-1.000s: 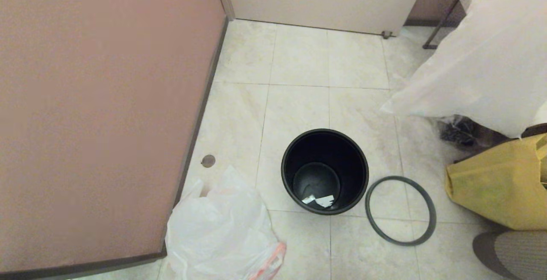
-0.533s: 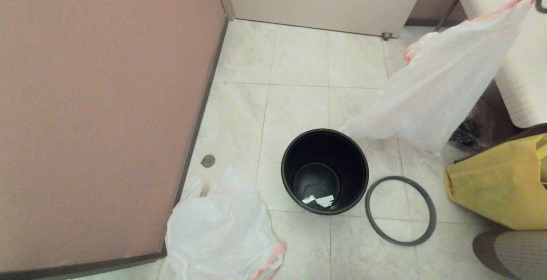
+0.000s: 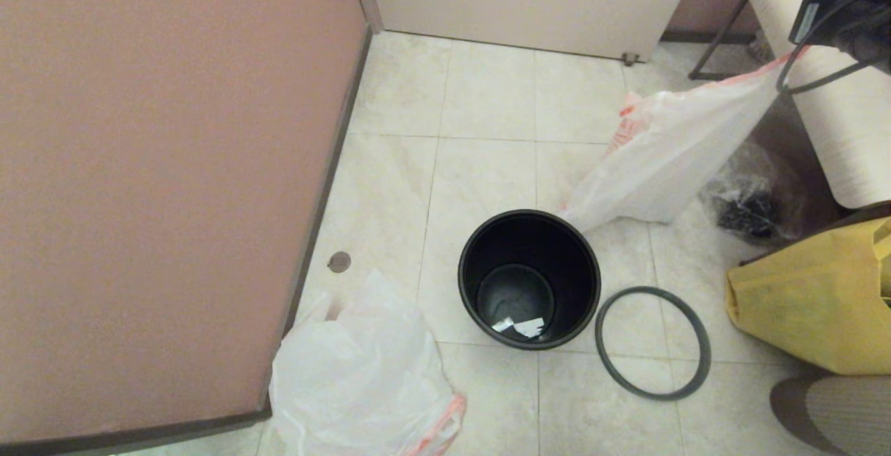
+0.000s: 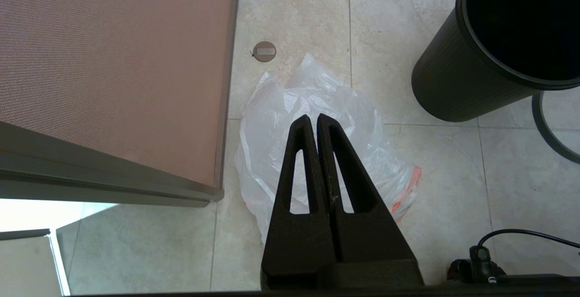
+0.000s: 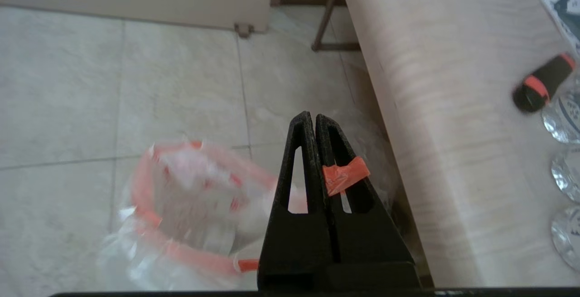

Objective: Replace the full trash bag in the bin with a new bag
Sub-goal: Place the trash bag on the floor

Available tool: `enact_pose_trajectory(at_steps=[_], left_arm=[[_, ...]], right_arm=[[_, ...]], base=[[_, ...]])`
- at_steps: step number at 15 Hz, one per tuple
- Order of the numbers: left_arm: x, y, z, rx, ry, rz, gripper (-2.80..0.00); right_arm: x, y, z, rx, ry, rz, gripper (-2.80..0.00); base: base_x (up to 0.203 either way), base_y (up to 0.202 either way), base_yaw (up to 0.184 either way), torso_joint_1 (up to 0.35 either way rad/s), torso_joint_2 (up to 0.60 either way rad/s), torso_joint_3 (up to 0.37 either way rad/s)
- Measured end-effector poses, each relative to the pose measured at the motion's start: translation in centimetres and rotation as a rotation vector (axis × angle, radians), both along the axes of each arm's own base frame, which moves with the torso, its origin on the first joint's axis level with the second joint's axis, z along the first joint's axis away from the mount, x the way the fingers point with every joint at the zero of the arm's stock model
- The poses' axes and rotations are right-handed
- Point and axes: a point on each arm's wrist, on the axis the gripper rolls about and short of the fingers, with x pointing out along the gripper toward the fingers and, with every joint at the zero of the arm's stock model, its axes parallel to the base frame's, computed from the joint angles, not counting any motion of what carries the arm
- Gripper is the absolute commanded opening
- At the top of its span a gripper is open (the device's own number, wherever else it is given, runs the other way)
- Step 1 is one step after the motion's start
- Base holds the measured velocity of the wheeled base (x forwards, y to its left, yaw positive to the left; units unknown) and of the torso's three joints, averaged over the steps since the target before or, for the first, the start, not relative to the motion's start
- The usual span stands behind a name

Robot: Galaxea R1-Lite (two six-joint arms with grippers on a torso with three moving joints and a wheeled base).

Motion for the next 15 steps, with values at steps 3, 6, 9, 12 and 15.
enact_pose_trajectory(at_steps=[3,6,9,12,15], left_arm=[[0.0,0.0,0.0,-0.001,0.0,0.0,-2.8],[0.0,0.0,0.0,0.001,-0.001,0.0,-2.8],[0.0,0.0,0.0,0.004,0.0,0.0,-2.8],[0.0,0.0,0.0,0.005,0.002,-0.001,-2.8],[0.0,0.0,0.0,0.005,0.003,-0.002,-2.8]], right_arm=[[1.2,-0.9,-1.6,0.005,0.045,-0.013,-2.8],[3.8,-1.4,-4.9,0.015,0.129,-0.019,-2.8],[7.1,-2.1,-9.7,0.026,0.234,-0.029,-2.8],[10.1,-2.8,-15.0,0.037,0.337,-0.038,-2.8],[11.9,-2.9,-18.6,0.04,0.381,-0.04,0.0]], base=[[0.0,0.0,0.0,0.0,0.0,0.0],[0.0,0.0,0.0,0.0,0.0,0.0],[0.0,0.0,0.0,0.0,0.0,0.0],[0.0,0.0,0.0,0.0,0.0,0.0],[0.0,0.0,0.0,0.0,0.0,0.0]])
